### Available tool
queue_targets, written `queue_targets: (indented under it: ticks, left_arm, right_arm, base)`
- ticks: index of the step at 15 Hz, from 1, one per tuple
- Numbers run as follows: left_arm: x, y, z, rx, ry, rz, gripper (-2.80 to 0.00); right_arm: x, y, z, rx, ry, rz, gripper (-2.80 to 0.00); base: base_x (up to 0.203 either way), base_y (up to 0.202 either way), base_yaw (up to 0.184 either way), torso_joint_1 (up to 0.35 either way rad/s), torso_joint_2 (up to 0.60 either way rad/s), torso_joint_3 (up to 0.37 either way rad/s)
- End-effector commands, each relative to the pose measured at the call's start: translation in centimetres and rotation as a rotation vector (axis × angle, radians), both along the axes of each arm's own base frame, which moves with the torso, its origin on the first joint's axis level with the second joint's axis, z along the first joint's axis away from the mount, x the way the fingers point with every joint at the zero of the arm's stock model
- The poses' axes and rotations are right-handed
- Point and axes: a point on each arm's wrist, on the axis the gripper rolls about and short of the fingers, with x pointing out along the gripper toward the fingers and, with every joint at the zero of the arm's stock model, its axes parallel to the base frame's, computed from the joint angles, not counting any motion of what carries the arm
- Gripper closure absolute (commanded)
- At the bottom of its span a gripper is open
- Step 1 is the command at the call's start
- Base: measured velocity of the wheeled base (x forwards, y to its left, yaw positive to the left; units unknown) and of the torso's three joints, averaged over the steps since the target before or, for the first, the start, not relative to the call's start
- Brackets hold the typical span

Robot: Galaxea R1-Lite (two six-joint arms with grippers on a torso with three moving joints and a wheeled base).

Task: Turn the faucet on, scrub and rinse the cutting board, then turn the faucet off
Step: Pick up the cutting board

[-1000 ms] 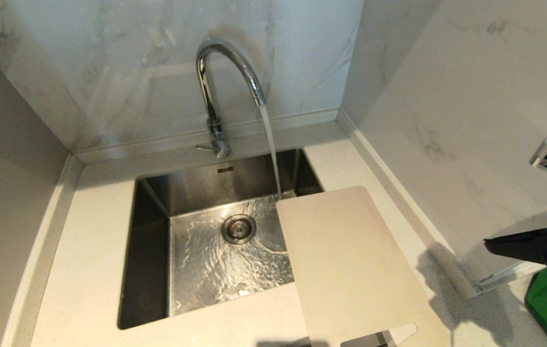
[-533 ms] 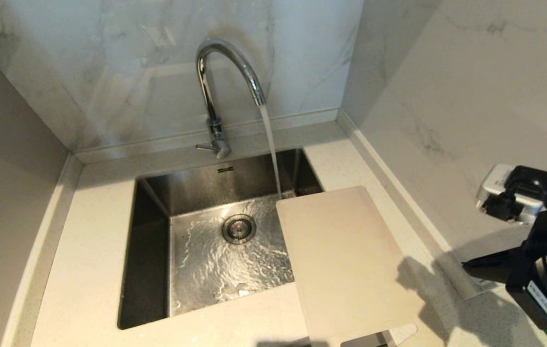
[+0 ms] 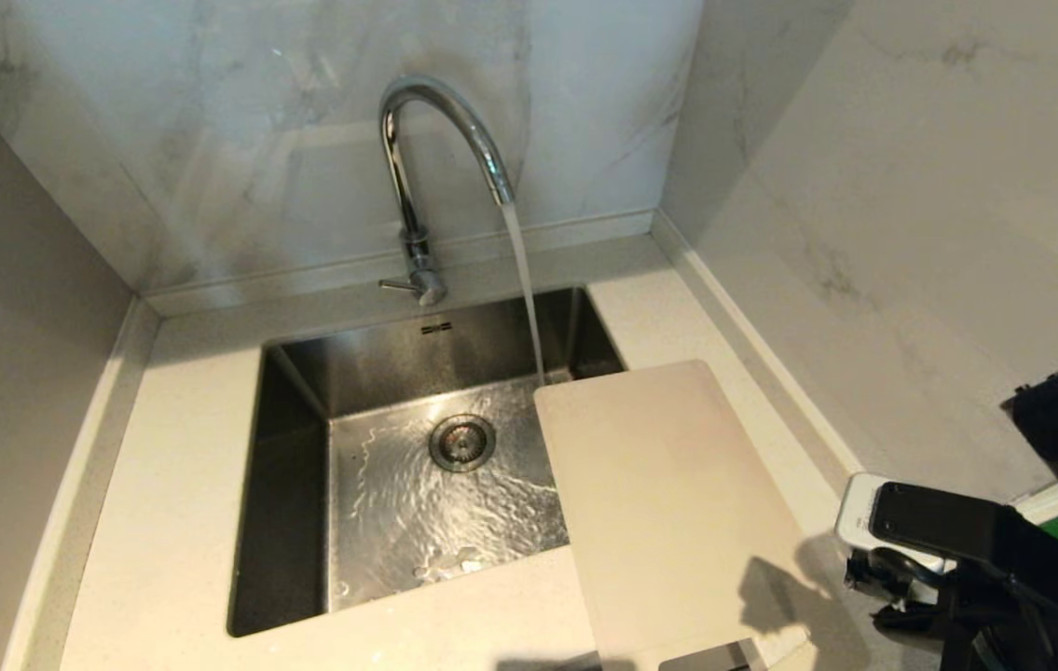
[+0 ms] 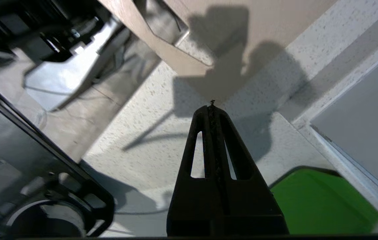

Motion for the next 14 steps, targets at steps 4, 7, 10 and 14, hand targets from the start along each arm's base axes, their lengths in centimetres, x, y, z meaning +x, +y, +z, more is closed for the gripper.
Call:
queue_targets:
  ticks: [4, 7, 10, 14]
  left_arm:
    - [0.0, 0.0, -0.1, -0.002, 0.003, -0.001, 0.00]
    - [0.0, 0.0, -0.1, -0.002, 0.003, 0.000, 0.00]
    - [0.0, 0.0, -0.1, -0.002, 0.003, -0.001, 0.00]
    - [0.0, 0.0, -0.1, 0.001, 0.005, -0.001, 0.00]
  right_arm:
    - [0.1, 1.3, -3.1, -0.128, -0.042, 0.066, 0.00]
    - [0.9, 2.2, -4.6, -0.184, 0.013, 0.090, 0.00]
    - [0.7, 3.5, -5.4, -0.250, 0.024, 0.147, -2.80]
    - [0.2, 3.3, -6.2, -0.332, 0.045, 0.242, -2.80]
  base:
    - [0.000, 0.000, 0.000, 0.000, 0.00, 0.000]
    - [0.000, 0.000, 0.000, 0.000, 0.00, 0.000]
    - [0.000, 0.000, 0.000, 0.000, 0.00, 0.000]
    - [0.000, 0.000, 0.000, 0.000, 0.00, 0.000]
